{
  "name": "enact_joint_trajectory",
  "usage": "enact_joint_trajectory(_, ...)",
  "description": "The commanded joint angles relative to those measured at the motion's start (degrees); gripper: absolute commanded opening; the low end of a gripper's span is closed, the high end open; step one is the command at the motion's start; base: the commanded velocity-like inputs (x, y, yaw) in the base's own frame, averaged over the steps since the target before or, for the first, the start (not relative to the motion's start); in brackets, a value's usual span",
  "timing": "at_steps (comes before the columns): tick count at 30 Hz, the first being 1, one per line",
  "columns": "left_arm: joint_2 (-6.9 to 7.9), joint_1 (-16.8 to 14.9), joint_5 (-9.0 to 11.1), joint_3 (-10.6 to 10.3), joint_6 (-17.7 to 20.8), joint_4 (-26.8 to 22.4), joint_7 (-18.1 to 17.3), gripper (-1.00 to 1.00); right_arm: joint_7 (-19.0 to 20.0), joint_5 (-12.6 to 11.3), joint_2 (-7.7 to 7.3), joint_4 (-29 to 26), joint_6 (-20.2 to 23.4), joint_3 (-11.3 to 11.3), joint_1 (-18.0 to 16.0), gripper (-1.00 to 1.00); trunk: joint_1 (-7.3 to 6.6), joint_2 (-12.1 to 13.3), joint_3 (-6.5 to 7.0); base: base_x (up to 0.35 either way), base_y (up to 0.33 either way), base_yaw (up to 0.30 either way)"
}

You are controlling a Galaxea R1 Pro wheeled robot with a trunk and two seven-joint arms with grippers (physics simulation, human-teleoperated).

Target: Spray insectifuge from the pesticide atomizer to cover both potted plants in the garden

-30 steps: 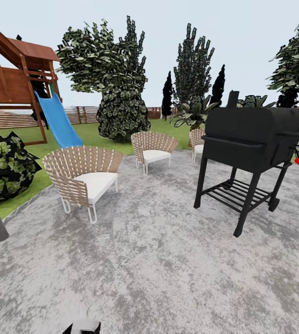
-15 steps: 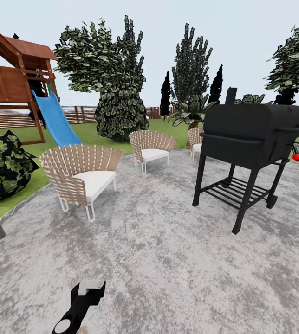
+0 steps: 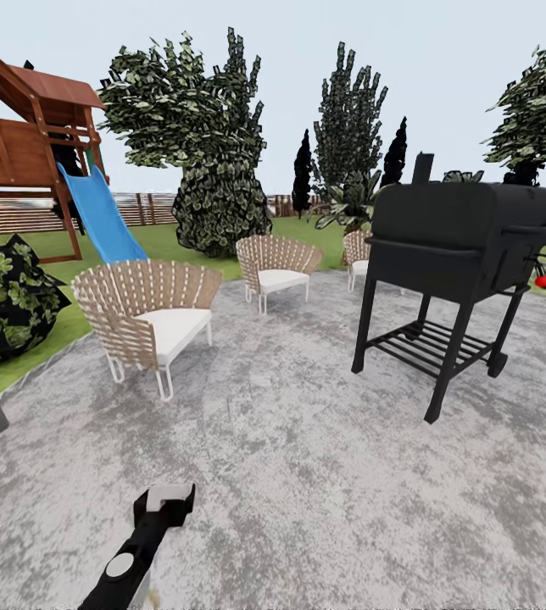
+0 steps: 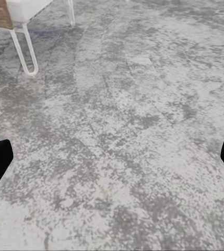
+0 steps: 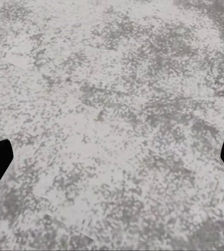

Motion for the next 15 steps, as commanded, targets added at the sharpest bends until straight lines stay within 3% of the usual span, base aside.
enact_joint_trajectory(1,0.02,-0.22,0.02,0.02,-0.17,-0.04,0.01,1.0,0.06,0.03,0.0,-0.39,0.09,-0.02,0.01,1.0,0.22,-0.44,-0.23,0.0,0.0,0.0)
enact_joint_trajectory(3,0.04,-0.49,0.02,0.02,-0.17,-0.14,0.01,1.0,0.09,0.04,-0.02,-1.52,0.16,-0.01,0.01,1.0,0.66,-1.24,-0.59,0.0,0.0,0.0)
enact_joint_trajectory(6,0.08,-0.88,0.02,0.02,-0.16,-0.24,-0.02,1.0,0.16,-0.05,0.07,-8.22,1.49,0.03,0.01,1.0,1.32,-2.44,-1.13,0.0,0.0,0.0)
enact_joint_trajectory(10,-0.16,-0.96,0.08,-0.09,0.37,-0.2,-0.05,1.0,0.17,-0.33,0.14,-18.3,9.69,0.0,0.0,1.0,2.2,-4.05,-1.85,0.0,0.0,0.0)
enact_joint_trajectory(15,-0.19,-0.99,0.11,-0.14,2.48,-0.08,-0.07,1.0,0.11,-0.08,0.23,-20.52,14.29,0.03,0.01,1.0,3.3,-6.05,-2.74,0.0,0.0,0.0)
